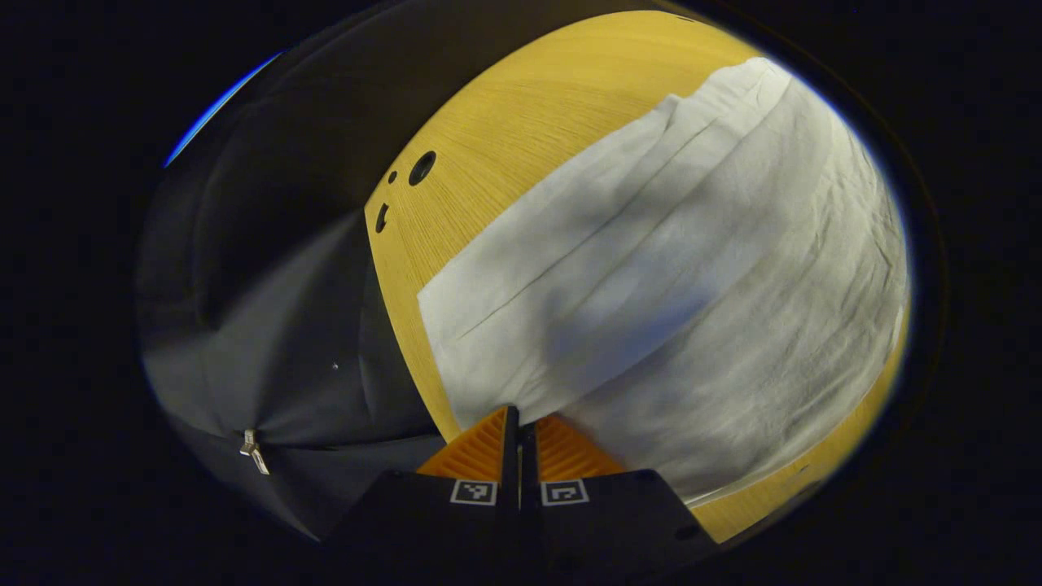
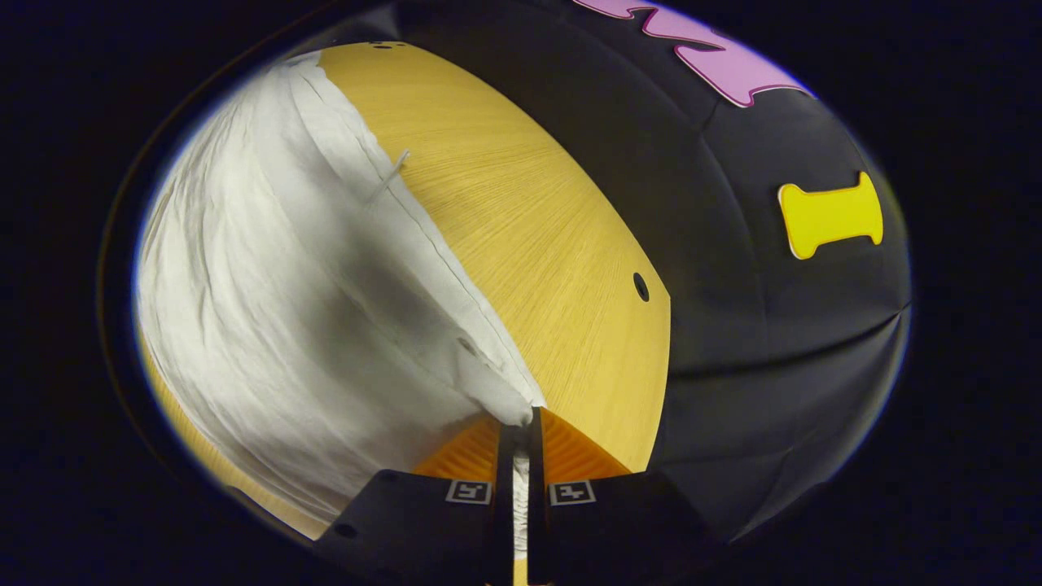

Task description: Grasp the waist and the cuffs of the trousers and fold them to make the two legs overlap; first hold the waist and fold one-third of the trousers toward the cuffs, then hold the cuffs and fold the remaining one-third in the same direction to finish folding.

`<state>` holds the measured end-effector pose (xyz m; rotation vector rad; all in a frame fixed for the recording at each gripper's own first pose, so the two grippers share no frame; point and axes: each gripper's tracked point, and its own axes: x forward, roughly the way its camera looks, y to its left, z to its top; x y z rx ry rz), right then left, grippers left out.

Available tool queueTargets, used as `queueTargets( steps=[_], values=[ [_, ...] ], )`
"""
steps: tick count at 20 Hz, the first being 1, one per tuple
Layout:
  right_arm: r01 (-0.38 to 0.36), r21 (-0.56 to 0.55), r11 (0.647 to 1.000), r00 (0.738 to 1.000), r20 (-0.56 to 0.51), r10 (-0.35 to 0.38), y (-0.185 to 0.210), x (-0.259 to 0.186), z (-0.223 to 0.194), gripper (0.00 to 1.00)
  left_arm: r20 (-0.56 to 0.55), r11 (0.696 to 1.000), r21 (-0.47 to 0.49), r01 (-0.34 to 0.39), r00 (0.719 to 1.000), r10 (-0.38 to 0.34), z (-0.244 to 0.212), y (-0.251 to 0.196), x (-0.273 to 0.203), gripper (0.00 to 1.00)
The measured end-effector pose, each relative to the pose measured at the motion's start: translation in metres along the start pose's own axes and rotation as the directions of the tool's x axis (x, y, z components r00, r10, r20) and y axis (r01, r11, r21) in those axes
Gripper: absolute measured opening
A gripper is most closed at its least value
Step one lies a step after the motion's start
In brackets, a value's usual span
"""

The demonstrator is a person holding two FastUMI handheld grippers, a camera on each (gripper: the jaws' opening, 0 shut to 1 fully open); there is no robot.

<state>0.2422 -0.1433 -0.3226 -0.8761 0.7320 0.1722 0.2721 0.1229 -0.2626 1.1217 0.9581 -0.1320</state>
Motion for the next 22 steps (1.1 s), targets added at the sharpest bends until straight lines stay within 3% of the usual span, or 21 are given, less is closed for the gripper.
queueTargets(
  steps=[2, 5, 6, 7, 8, 9, 10, 14, 17, 19, 22],
  values=[
    [-0.002, -0.022, 1.000, 1.000, -0.009, 0.002, 0.002, 0.001, -0.002, 0.16, 0.010, 1.000, -0.002, -0.016, 1.000, 0.016, -0.004, 0.007, -0.001, 0.11],
    [0.011, -0.010, 1.000, 1.000, -0.026, -0.012, -0.003, 0.002, -0.003, 0.29, 0.030, 0.996, -0.003, -0.086, 0.996, 0.086, -0.012, 0.032, -0.011, 0.66],
    [0.015, 0.002, 1.000, 0.999, -0.032, -0.015, -0.005, 0.001, -0.002, 0.29, 0.011, 0.996, 0.000, -0.092, 0.996, 0.092, -0.020, 0.035, -0.013, 0.83],
    [0.021, 0.013, 1.000, 0.999, -0.038, -0.021, -0.009, 0.000, -0.001, 0.41, -0.015, 0.996, -0.006, -0.086, 0.996, 0.086, -0.031, 0.036, -0.012, 1.00],
    [0.042, 0.021, 0.999, 0.998, -0.048, -0.041, -0.016, -0.002, -0.005, 0.41, -0.033, 0.995, -0.015, -0.094, 0.995, 0.093, -0.043, 0.039, -0.012, 0.99],
    [0.043, 0.035, 0.998, 0.998, -0.047, -0.042, -0.019, -0.006, -0.005, 0.57, -0.048, 0.994, -0.031, -0.108, 0.993, 0.106, -0.054, 0.043, -0.013, 0.99],
    [0.053, 0.045, 0.998, 0.997, -0.051, -0.051, -0.024, -0.006, -0.008, 0.61, -0.059, 0.992, -0.046, -0.120, 0.991, 0.117, -0.064, 0.045, -0.015, 0.99],
    [0.162, 0.044, 0.986, 0.985, -0.067, -0.159, -0.052, -0.030, -0.024, 0.63, -0.116, 0.973, -0.108, -0.204, 0.975, 0.192, -0.107, 0.062, -0.029, 0.98],
    [0.219, 0.200, 0.955, 0.976, -0.055, -0.213, -0.064, -0.061, -0.032, 0.63, -0.058, 0.950, -0.229, -0.214, 0.977, 0.207, -0.111, 0.057, -0.049, 0.96],
    [0.210, 0.369, 0.905, 0.977, -0.036, -0.211, -0.060, -0.082, -0.032, 0.64, 0.001, 0.924, -0.338, -0.181, 0.981, 0.193, -0.108, 0.043, -0.064, 0.96],
    [0.157, 0.614, 0.774, 0.981, -0.007, -0.193, -0.047, -0.109, -0.030, 0.68, 0.109, 0.864, -0.495, -0.091, 0.980, 0.165, -0.091, 0.016, -0.086, 0.96]
  ],
)
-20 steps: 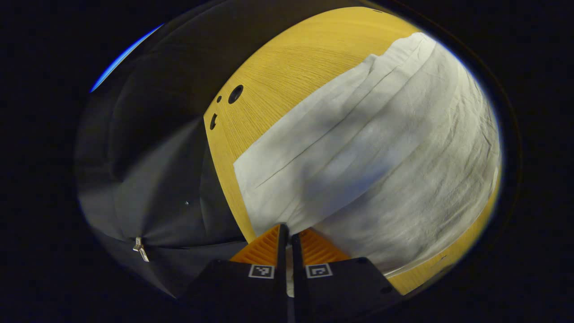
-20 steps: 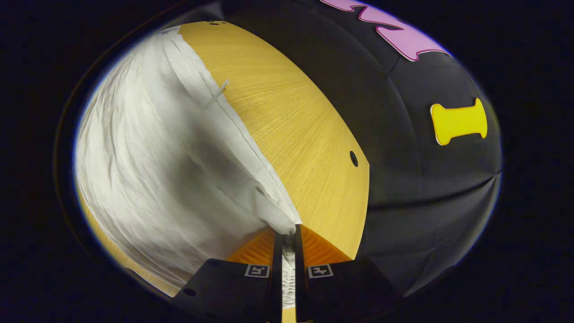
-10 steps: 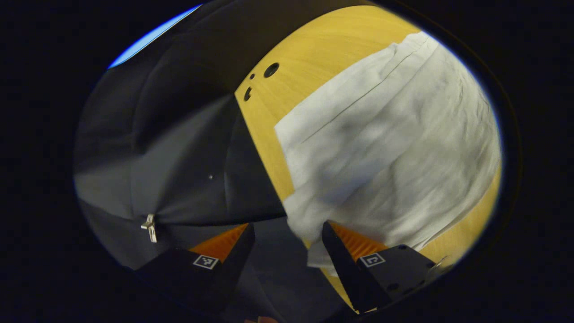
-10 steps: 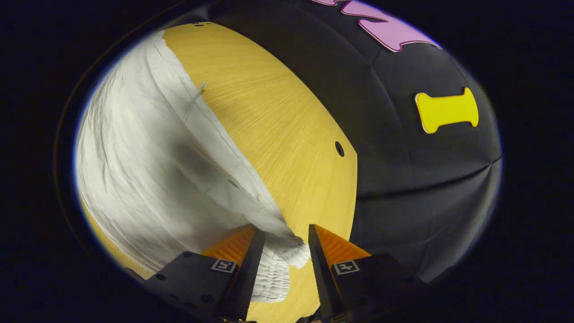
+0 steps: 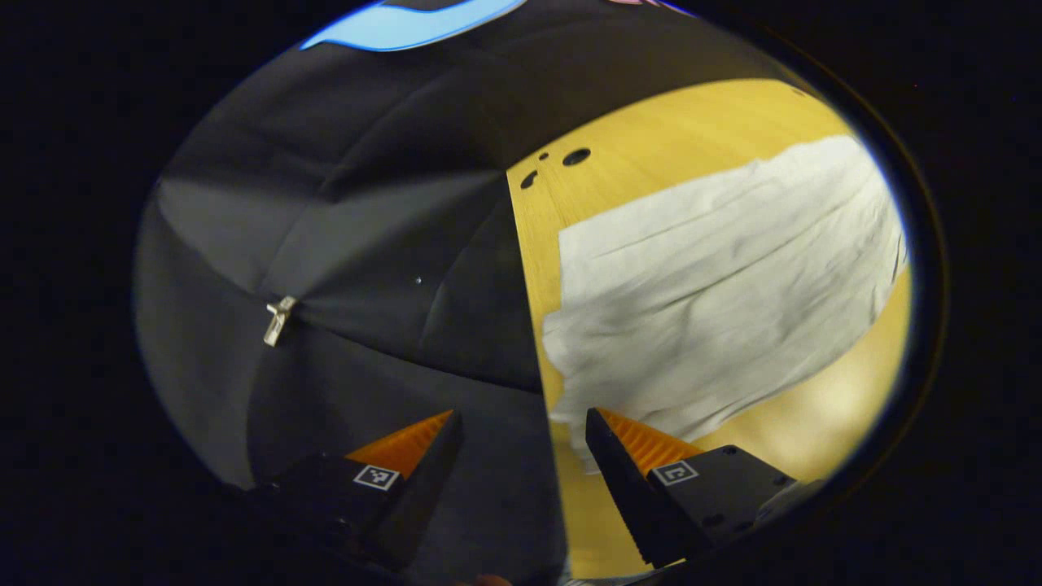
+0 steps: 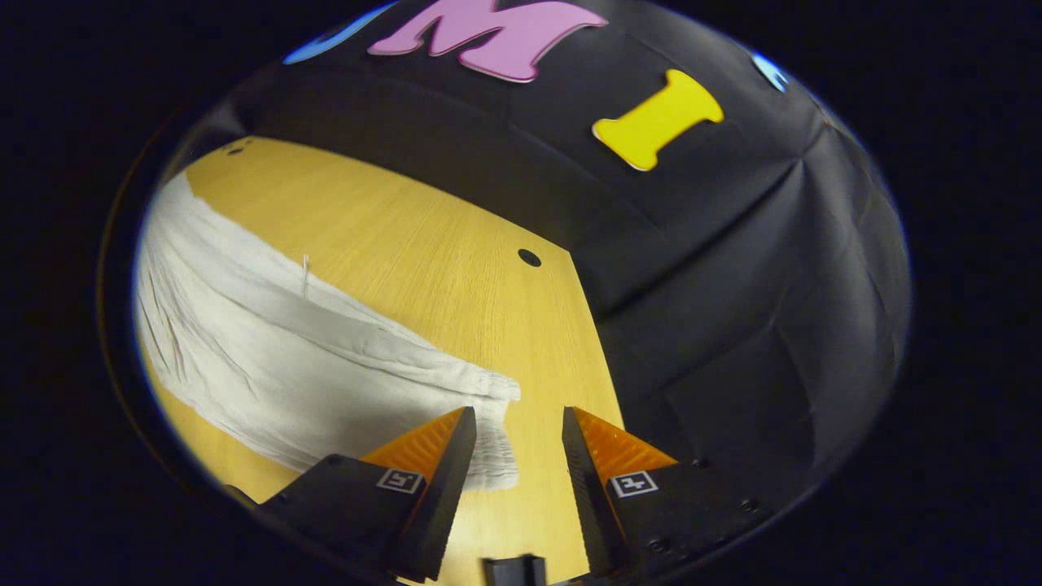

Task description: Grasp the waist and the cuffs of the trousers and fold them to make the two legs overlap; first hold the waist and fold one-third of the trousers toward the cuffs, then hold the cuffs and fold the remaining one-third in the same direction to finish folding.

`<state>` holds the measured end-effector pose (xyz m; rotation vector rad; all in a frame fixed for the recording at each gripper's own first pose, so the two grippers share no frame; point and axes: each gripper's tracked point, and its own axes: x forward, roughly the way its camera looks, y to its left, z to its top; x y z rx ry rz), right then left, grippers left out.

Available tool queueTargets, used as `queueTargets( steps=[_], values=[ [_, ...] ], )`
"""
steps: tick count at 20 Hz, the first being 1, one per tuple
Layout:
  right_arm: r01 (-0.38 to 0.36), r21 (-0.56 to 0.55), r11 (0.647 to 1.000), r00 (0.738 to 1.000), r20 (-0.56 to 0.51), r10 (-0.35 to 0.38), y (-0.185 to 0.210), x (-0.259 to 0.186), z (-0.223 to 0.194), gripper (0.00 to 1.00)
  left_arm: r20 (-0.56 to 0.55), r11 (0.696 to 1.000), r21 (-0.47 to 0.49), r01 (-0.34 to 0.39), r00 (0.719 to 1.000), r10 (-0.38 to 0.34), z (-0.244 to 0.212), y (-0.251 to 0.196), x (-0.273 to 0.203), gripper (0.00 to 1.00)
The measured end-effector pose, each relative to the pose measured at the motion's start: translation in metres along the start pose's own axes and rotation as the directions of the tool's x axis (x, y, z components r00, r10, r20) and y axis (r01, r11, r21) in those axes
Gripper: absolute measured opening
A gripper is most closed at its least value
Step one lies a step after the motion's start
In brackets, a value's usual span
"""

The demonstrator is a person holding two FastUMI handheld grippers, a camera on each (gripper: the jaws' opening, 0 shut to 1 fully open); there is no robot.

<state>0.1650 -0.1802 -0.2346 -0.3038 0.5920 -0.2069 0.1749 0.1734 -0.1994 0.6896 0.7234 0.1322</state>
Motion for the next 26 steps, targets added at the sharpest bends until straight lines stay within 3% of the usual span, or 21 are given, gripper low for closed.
queueTargets(
  steps=[3, 6, 8, 10, 13, 14, 15, 16, 19, 22, 25, 26],
  values=[
    [-0.022, 0.239, 0.971, 1.000, -0.001, 0.023, 0.012, -0.017, -0.007, 0.70, 0.093, 0.978, -0.186, 0.096, 0.993, -0.079, 0.010, -0.032, -0.021, 0.96],
    [-0.039, 0.398, 0.916, 0.999, -0.001, 0.043, 0.019, -0.026, -0.013, 0.71, 0.196, 0.888, -0.400, 0.226, 0.968, -0.159, 0.027, -0.060, -0.044, 0.97],
    [-0.044, 0.483, 0.874, 0.998, -0.008, 0.055, 0.023, -0.032, -0.017, 0.71, 0.250, 0.778, -0.551, 0.302, 0.949, -0.191, 0.036, -0.070, -0.058, 0.97],
    [-0.055, 0.562, 0.825, 0.998, -0.005, 0.070, 0.028, -0.035, -0.017, 0.71, 0.290, 0.640, -0.681, 0.356, 0.933, -0.210, 0.044, -0.075, -0.068, 0.98],
    [-0.067, 0.658, 0.750, 0.995, -0.008, 0.096, 0.037, -0.038, -0.023, 0.72, 0.297, 0.458, -0.807, 0.372, 0.927, -0.230, 0.034, -0.079, -0.066, 0.95],
    [-0.069, 0.685, 0.725, 0.995, -0.010, 0.104, 0.039, -0.040, -0.024, 0.67, 0.302, 0.405, -0.833, 0.376, 0.924, -0.235, 0.030, -0.080, -0.066, 0.95],
    [-0.071, 0.711, 0.700, 0.994, -0.012, 0.113, 0.042, -0.040, -0.025, 0.80, 0.309, 0.360, -0.852, 0.380, 0.920, -0.240, 0.028, -0.079, -0.065, 0.95],
    [-0.071, 0.735, 0.675, 0.993, -0.013, 0.119, 0.043, -0.040, -0.027, 0.74, 0.316, 0.325, -0.863, 0.385, 0.916, -0.248, 0.028, -0.084, -0.065, 0.95],
    [-0.060, 0.815, 0.577, 0.988, -0.033, 0.149, 0.050, -0.037, -0.034, 0.74, 0.322, 0.275, -0.879, 0.390, 0.910, -0.262, 0.029, -0.086, -0.065, 0.91],
    [-0.009, 0.890, 0.455, 0.985, -0.069, 0.155, 0.049, -0.026, -0.054, 0.75, 0.320, 0.240, -0.891, 0.386, 0.907, -0.272, 0.028, -0.091, -0.063, 0.95],
    [0.044, 0.948, 0.314, 0.983, -0.097, 0.158, 0.050, -0.010, -0.071, 0.75, 0.308, 0.249, -0.891, 0.379, 0.909, -0.281, 0.027, -0.092, -0.067, 0.91],
    [0.052, 0.961, 0.271, 0.982, -0.099, 0.161, 0.049, -0.004, -0.074, 0.75, 0.305, 0.258, -0.889, 0.379, 0.909, -0.285, 0.027, -0.094, -0.067, 0.95]
  ],
)
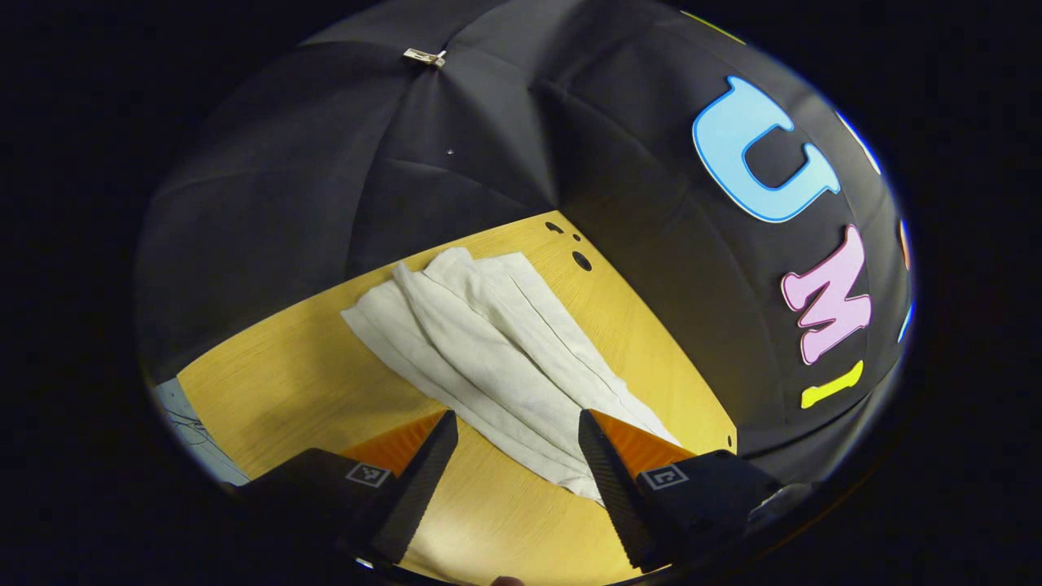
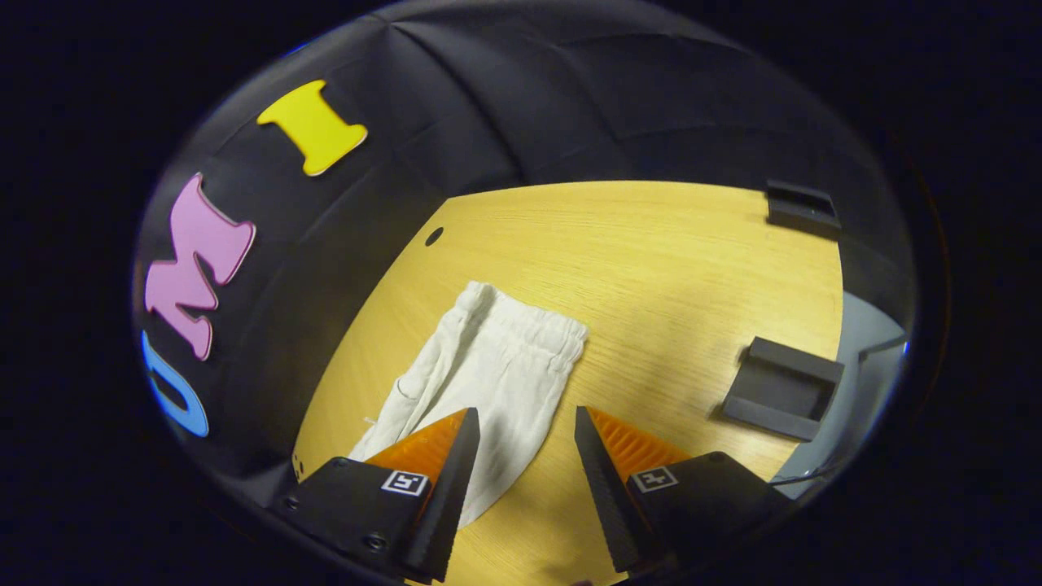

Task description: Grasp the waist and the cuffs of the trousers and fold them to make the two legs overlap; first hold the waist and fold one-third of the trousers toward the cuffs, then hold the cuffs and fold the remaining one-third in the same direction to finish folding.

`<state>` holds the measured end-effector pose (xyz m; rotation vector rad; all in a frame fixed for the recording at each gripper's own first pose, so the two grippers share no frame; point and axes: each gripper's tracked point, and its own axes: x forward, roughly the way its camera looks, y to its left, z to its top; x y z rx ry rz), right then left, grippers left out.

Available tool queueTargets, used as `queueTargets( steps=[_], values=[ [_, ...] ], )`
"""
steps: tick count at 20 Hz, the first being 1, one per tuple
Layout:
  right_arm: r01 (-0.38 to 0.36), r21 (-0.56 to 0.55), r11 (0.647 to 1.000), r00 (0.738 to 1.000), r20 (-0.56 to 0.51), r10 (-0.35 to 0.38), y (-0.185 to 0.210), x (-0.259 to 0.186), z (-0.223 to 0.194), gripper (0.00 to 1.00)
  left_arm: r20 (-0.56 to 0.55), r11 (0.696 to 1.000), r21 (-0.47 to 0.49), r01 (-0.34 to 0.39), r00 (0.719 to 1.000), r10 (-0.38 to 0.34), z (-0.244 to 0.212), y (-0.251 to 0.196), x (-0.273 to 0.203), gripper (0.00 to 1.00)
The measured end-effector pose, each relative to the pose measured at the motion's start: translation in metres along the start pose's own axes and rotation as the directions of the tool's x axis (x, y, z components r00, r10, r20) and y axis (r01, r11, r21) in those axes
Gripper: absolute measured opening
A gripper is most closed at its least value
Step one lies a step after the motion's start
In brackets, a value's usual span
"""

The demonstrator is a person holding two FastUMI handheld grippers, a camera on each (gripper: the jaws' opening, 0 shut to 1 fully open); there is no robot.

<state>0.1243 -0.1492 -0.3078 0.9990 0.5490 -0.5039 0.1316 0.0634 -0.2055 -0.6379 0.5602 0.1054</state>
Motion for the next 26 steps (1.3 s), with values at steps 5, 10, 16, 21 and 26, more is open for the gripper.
queueTargets(
  steps=[5, 10, 16, 21, 26],
  values=[
    [0.007, 0.106, 0.994, 1.000, 0.008, -0.008, 0.006, 0.034, 0.019, 0.75, -0.020, 1.000, 0.005, -0.012, 1.000, 0.012, -0.005, -0.001, 0.001, 0.95],
    [0.086, 0.068, 0.994, 0.995, -0.058, -0.082, -0.001, 0.050, 0.014, 0.31, -0.043, 0.998, -0.058, -0.034, 0.999, 0.032, -0.013, 0.004, 0.002, 0.95],
    [0.073, -0.018, 0.997, 0.995, -0.064, -0.074, 0.001, 0.044, 0.013, 0.07, -0.106, 0.975, -0.211, -0.075, 0.993, 0.054, -0.029, 0.024, 0.014, 0.96],
    [0.064, -0.022, 0.998, 0.995, -0.078, -0.066, 0.001, 0.044, 0.013, 0.07, -0.067, 0.963, -0.267, -0.047, 0.997, 0.030, -0.009, 0.025, 0.044, 0.94],
    [0.065, -0.041, 0.997, 0.994, -0.082, -0.068, 0.001, 0.043, 0.012, 0.07, -0.026, 0.977, -0.215, -0.011, 1.000, 0.006, 0.013, 0.010, 0.079, 0.92]
  ],
)
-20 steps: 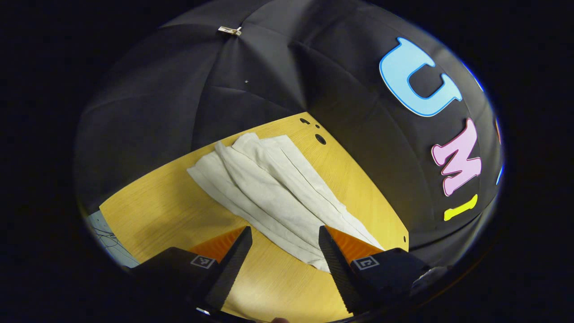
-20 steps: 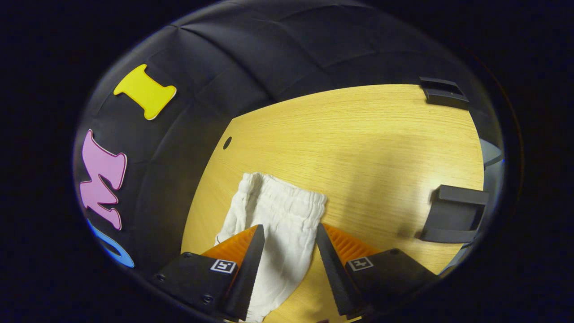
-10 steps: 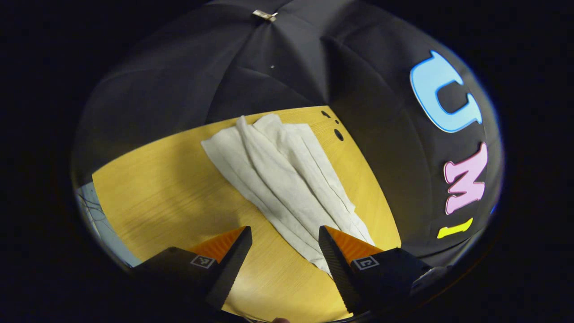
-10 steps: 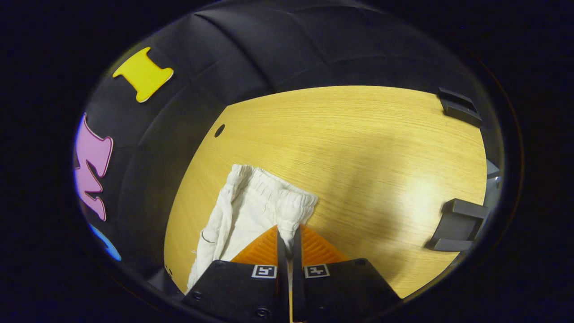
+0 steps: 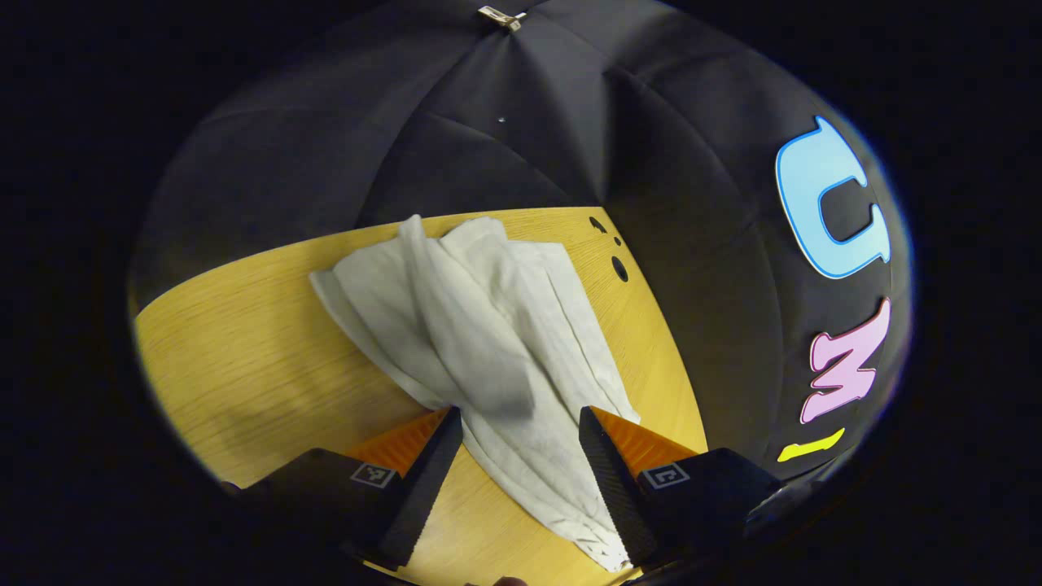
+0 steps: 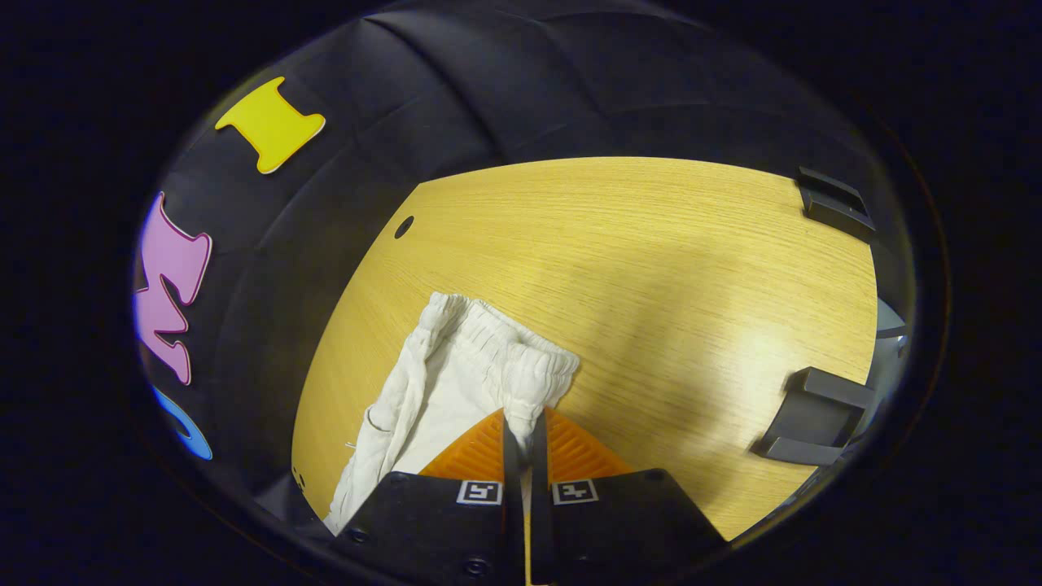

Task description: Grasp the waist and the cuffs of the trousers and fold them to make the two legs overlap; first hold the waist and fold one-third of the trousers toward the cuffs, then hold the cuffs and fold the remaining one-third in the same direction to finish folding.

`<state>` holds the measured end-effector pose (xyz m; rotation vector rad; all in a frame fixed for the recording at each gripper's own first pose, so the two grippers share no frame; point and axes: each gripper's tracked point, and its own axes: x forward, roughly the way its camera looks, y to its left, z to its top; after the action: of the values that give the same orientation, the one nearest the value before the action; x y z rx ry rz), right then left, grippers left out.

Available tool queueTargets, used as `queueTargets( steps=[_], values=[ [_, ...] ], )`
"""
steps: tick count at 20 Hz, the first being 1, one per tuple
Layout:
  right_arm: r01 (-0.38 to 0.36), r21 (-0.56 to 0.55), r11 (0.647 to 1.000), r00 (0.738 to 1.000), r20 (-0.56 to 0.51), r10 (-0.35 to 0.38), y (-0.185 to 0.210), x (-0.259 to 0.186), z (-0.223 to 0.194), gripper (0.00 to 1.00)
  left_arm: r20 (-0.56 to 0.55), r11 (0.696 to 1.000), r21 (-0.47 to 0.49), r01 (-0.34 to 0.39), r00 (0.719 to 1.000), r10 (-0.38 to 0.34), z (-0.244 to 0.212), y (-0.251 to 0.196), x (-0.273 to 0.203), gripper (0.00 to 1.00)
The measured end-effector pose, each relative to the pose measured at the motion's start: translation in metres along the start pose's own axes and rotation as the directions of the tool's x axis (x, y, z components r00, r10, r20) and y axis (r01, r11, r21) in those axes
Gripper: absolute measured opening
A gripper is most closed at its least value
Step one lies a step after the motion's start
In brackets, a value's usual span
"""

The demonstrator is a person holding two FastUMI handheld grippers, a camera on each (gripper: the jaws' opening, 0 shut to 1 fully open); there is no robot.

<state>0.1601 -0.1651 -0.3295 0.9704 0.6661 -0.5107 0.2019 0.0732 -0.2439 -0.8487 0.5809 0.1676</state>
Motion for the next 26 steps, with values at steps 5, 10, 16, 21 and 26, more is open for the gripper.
queueTargets(
  steps=[5, 10, 16, 21, 26],
  values=[
    [-0.006, -0.025, 1.000, 1.000, -0.003, 0.006, 0.001, 0.001, -0.002, 0.07, -0.004, 0.998, 0.054, 0.013, 1.000, -0.013, 0.002, -0.011, 0.039, 0.70],
    [-0.034, -0.014, 0.999, 0.999, 0.019, 0.034, 0.002, 0.000, -0.001, 0.08, -0.023, 0.995, -0.096, 0.033, 0.999, -0.035, -0.003, -0.001, 0.035, 0.09],
    [-0.166, -0.060, 0.984, 0.980, 0.106, 0.171, 0.029, -0.022, 0.018, 0.08, -0.017, 0.994, -0.109, 0.027, 0.999, -0.029, -0.015, 0.000, 0.008, 0.06],
    [-0.322, -0.137, 0.937, 0.926, 0.160, 0.342, 0.082, -0.056, 0.032, 0.07, -0.050, 0.993, -0.103, 0.060, 0.997, -0.065, -0.039, -0.010, -0.012, 0.06],
    [-0.483, -0.288, 0.827, 0.838, 0.123, 0.532, 0.169, -0.117, 0.012, 0.07, -0.106, 0.997, -0.067, 0.046, 0.993, -0.053, -0.077, -0.003, -0.020, 0.06]
  ],
)
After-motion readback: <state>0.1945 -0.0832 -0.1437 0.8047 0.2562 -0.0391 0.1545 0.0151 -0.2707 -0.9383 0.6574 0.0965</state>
